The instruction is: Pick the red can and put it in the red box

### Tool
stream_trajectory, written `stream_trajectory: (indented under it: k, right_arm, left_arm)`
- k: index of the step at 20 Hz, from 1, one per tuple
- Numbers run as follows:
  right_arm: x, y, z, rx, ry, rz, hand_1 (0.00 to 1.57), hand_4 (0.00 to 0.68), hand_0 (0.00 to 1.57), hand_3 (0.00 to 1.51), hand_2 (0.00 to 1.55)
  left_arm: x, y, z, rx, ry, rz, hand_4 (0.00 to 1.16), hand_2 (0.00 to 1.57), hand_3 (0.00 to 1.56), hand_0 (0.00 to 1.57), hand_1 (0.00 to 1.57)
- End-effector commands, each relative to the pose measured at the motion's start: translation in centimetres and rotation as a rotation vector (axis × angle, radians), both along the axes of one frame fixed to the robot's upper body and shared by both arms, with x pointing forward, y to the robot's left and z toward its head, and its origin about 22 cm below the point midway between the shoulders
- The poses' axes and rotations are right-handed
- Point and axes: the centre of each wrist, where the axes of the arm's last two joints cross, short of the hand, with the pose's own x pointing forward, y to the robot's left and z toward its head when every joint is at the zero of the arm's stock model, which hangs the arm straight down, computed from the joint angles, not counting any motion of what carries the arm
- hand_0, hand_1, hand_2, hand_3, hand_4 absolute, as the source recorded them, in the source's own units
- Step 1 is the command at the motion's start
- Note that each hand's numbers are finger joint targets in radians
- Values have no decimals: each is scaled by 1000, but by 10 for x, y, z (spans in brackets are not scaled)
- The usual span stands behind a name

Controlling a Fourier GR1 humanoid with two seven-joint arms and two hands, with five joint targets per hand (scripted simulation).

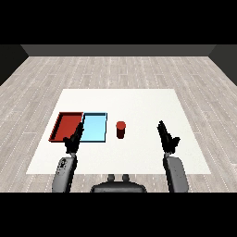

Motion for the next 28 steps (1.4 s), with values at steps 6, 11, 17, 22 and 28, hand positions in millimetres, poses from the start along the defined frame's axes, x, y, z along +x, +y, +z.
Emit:
stream_trajectory:
  k: [6,11,17,22,28]
  right_arm:
    - [29,8,-15,6,11,45,0,0,0,0,0]
    - [18,22,11,90,-348,117,0,0,0,0,0]
    - [11,24,-8,77,-351,121,0,0,0,0,0]
    - [2,21,-3,85,-358,130,0,0,0,0,0]
    - [11,-8,-7,54,-356,128,0,0,0,0,0]
  left_arm:
    - [19,3,11,-12,-37,0,0,0,0,0,0]
    - [-7,6,18,-83,-472,-24,0,0,0,0,0]
    - [10,-11,24,-75,-490,-20,0,0,0,0,0]
    - [-17,5,6,-53,-494,-28,0,0,0,0,0]
    - [1,1,13,-53,-498,-4,0,0,0,0,0]
